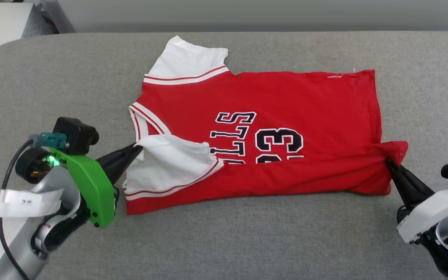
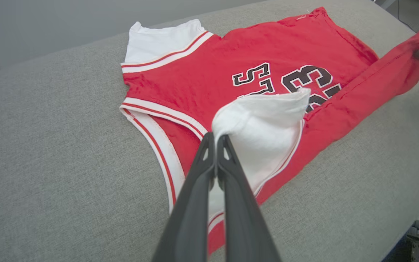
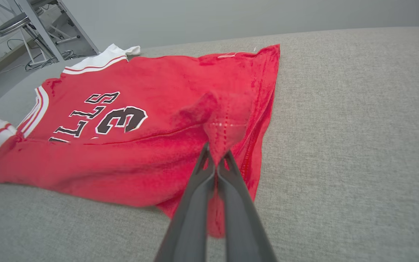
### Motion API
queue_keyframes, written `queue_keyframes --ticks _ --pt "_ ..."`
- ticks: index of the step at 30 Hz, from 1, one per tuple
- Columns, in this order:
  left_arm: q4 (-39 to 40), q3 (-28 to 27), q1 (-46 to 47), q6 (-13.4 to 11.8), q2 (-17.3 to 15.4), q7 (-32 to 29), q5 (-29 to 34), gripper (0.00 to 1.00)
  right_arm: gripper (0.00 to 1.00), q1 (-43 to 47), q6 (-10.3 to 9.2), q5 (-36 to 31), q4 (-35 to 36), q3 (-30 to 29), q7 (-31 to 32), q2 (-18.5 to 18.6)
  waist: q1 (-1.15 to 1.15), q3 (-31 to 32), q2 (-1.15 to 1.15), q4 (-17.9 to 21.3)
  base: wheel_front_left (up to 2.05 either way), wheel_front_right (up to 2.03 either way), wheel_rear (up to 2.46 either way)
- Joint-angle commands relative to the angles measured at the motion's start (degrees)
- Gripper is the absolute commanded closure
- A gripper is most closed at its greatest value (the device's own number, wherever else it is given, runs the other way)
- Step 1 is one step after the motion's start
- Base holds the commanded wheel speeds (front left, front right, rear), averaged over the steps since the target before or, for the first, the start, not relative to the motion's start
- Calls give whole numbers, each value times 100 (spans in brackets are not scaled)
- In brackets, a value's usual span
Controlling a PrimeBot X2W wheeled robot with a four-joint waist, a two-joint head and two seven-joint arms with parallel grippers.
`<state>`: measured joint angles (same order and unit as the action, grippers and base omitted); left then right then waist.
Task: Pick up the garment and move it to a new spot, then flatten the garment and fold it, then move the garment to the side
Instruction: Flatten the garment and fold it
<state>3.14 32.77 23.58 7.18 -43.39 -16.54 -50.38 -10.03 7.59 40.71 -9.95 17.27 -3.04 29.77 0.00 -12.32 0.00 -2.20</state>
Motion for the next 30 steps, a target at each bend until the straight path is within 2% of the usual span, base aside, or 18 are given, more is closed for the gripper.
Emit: queue_keyframes --ticks 1,8,9,15,16,17,18,24,30 --pt "-128 64 224 29 -15 -11 69 100 100 -164 -10 -41 -73 60 48 -23 0 -188 0 115 0 0 0" --pt "-954 623 933 30 25 43 76 100 100 -645 -10 -68 -464 334 286 -71 0 -404 0 223 0 0 0" --pt "-1280 817 1164 30 65 146 64 100 100 -791 -10 -67 -622 417 330 -104 0 -463 0 262 0 0 0" --pt "-1956 1107 1532 30 220 405 47 100 100 -1019 -10 -71 -886 594 356 -140 0 -534 0 299 0 0 0" --pt "-2045 1224 1557 30 258 357 -1 62 58 -1052 -10 -65 -935 619 365 -149 0 -535 0 300 0 0 0" --pt "-2098 1318 1577 30 282 327 -38 7 0 -1074 -10 -61 -987 628 383 -158 0 -529 0 299 0 0 0" --pt "-2175 1386 1623 30 305 371 -31 0 0 -1105 -10 -73 -1033 643 383 -165 0 -519 0 295 0 0 0" --pt "-2867 1437 1707 9 634 1011 110 0 0 -1162 -10 -170 -1232 717 378 -178 0 -293 0 247 0 0 0" --pt "-3252 1267 1530 -216 954 1624 30 0 0 -1078 -10 -271 -1137 666 565 -92 0 64 0 186 0 0 0"
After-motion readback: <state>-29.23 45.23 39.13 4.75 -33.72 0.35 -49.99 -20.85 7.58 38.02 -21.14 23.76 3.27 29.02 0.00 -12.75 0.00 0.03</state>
